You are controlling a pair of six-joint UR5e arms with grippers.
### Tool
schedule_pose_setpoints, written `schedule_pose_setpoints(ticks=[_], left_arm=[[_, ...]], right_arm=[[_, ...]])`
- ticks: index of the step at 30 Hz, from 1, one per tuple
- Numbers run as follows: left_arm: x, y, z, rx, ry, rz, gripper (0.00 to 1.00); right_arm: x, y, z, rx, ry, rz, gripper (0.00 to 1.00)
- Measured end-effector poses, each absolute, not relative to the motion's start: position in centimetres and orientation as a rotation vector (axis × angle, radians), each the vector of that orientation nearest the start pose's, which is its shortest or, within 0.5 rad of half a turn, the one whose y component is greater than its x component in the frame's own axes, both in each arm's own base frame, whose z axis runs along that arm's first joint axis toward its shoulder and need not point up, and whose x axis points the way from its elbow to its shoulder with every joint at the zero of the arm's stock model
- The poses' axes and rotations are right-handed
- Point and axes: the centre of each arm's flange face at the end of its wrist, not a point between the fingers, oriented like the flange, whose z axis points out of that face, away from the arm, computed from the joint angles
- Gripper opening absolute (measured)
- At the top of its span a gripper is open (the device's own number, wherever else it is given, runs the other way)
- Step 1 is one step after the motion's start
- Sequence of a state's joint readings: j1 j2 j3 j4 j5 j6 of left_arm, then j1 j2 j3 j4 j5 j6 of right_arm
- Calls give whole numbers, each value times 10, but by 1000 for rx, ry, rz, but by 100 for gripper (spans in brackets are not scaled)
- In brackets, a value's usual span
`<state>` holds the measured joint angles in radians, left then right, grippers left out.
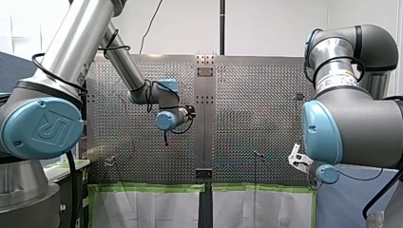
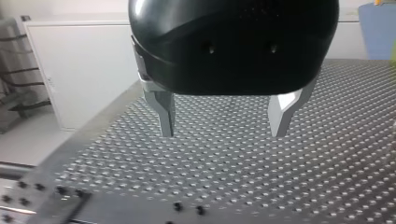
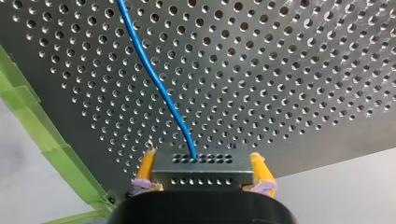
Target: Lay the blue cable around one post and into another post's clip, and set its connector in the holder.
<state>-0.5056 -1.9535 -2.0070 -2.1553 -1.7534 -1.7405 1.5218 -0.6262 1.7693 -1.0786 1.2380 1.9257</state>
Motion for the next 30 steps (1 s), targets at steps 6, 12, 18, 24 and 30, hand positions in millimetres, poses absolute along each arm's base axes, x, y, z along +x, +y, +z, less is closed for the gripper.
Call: schedule_pose_setpoints(ticks=[6,12,18,24,30], left_arm=[[402,-348,204,59,1360,-422,100],[386,-335,194,78,1382,-376,100],[369,-326,163,96,1440,-357,100],[353,-317,147,101,1477,-354,100],[338,-310,137,81,1488,-379,100]], right_arm=[[137,-602,-51,1302,-1431,1635,0],[138,-602,-51,1302,-1431,1637,0],[138,-602,-51,1302,-1432,1638,0],[138,-602,-51,1301,-1431,1638,0],[137,-605,-49,1288,-1402,1645,0]])
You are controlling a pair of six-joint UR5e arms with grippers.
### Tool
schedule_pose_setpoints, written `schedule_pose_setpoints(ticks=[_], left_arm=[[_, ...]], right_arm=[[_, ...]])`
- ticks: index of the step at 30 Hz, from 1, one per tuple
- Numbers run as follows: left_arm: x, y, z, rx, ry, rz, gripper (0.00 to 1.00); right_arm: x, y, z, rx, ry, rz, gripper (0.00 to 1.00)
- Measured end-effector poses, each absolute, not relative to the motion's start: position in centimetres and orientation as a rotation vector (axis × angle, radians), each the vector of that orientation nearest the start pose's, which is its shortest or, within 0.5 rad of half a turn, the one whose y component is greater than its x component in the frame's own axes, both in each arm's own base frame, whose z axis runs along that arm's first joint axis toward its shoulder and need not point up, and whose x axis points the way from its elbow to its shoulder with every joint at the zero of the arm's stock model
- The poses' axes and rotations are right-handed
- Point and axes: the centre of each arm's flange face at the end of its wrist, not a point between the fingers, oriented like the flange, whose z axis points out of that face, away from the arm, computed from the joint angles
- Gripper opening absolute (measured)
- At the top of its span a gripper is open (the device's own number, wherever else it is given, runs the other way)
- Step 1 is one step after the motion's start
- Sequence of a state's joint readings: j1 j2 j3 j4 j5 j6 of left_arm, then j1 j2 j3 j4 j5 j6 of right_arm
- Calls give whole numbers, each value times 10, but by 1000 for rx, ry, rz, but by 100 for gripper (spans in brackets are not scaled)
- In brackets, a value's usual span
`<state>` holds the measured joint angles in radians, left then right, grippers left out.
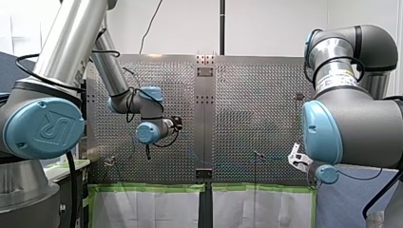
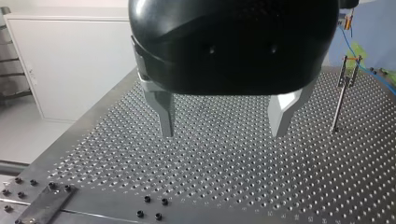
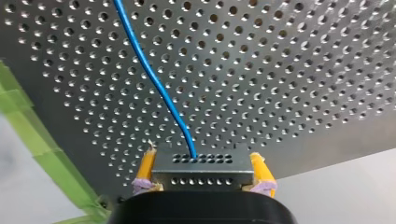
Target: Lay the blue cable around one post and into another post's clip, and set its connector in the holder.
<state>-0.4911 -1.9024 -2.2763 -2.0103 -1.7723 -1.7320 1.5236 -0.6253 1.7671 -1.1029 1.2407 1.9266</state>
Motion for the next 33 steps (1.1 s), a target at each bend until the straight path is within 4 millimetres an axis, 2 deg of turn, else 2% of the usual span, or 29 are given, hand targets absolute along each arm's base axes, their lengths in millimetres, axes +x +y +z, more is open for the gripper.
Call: schedule_pose_setpoints(ticks=[12,33], left_arm=[[305,-293,115,76,1522,-408,100],[244,-260,81,99,1650,-361,100]], right_arm=[[134,-609,-40,1304,-1335,1610,0],[160,-611,41,1315,-1315,1581,0]])
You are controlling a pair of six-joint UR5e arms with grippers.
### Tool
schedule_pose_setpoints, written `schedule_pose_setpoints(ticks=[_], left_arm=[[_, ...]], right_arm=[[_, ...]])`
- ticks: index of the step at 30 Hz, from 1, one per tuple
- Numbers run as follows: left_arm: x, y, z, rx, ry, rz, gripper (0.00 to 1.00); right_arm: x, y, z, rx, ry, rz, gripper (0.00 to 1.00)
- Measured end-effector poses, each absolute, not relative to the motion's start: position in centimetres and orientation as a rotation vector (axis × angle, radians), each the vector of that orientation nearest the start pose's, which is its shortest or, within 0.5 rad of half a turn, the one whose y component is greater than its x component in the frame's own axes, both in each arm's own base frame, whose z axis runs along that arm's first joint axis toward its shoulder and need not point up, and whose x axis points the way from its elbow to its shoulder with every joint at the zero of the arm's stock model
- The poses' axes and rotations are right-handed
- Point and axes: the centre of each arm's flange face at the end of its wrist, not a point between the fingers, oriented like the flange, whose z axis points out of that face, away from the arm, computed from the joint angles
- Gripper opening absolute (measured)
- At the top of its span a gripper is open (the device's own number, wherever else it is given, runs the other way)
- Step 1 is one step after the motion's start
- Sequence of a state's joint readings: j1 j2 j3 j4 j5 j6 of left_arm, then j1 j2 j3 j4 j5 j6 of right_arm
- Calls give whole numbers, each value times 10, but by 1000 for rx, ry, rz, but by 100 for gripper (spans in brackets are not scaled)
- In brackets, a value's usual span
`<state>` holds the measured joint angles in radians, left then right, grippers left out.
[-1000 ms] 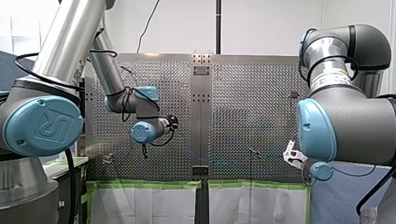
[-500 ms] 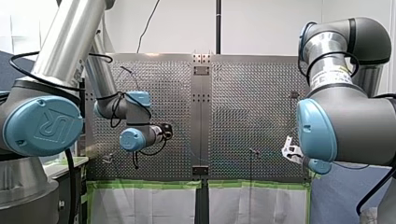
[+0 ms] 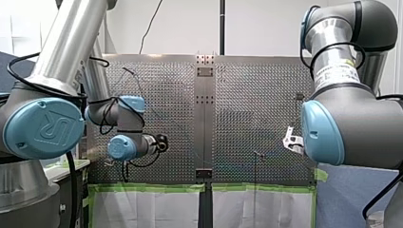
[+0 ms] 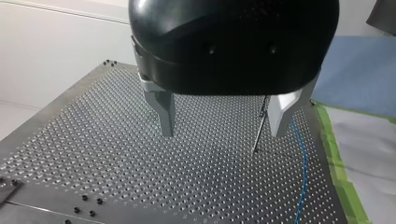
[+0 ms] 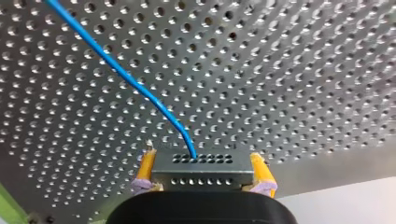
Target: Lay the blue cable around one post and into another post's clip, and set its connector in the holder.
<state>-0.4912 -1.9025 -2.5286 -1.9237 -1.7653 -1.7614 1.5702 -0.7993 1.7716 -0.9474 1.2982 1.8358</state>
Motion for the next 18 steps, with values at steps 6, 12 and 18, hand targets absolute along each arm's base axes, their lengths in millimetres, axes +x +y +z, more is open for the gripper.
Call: schedule_pose_setpoints(ticks=[6,12,18], left_arm=[[246,-259,84,65,1616,-375,100],[252,-261,90,20,1564,-405,100],[255,-262,92,9,1542,-414,100]], right_arm=[[165,-610,69,1302,-1320,1569,0],[171,-607,100,1306,-1318,1573,0],[174,-603,129,1300,-1316,1574,0]])
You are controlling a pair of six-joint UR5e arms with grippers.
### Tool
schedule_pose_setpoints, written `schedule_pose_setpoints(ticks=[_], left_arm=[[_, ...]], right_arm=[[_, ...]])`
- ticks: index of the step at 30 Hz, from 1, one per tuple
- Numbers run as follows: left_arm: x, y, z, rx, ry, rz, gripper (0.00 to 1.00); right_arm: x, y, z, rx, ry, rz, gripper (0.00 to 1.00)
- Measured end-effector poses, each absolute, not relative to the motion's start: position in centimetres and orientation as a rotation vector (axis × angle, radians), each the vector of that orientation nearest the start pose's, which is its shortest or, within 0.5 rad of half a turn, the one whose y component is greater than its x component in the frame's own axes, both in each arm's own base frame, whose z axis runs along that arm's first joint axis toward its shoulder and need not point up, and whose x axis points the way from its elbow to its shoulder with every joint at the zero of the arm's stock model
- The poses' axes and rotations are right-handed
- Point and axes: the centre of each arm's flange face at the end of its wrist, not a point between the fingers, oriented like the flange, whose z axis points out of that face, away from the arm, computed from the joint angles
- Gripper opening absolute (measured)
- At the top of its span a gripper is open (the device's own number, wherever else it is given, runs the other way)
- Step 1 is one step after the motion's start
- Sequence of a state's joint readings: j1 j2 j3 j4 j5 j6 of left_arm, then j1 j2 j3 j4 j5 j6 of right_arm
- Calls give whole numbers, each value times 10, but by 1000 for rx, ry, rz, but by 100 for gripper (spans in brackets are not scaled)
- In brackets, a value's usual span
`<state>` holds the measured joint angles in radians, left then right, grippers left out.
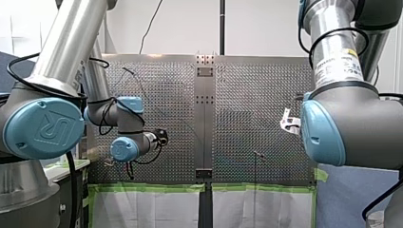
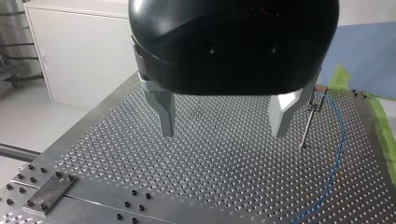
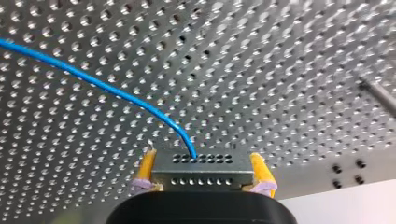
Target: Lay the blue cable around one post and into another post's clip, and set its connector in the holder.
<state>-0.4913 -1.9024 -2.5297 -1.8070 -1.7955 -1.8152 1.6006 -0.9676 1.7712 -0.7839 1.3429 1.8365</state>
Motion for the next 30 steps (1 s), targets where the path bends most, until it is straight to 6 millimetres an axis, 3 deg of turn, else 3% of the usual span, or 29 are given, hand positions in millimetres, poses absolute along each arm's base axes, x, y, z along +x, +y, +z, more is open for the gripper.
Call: schedule_pose_setpoints(ticks=[30], left_arm=[[253,-261,90,22,1560,-403,100]], right_arm=[[156,-592,279,1147,-1171,1671,0]])
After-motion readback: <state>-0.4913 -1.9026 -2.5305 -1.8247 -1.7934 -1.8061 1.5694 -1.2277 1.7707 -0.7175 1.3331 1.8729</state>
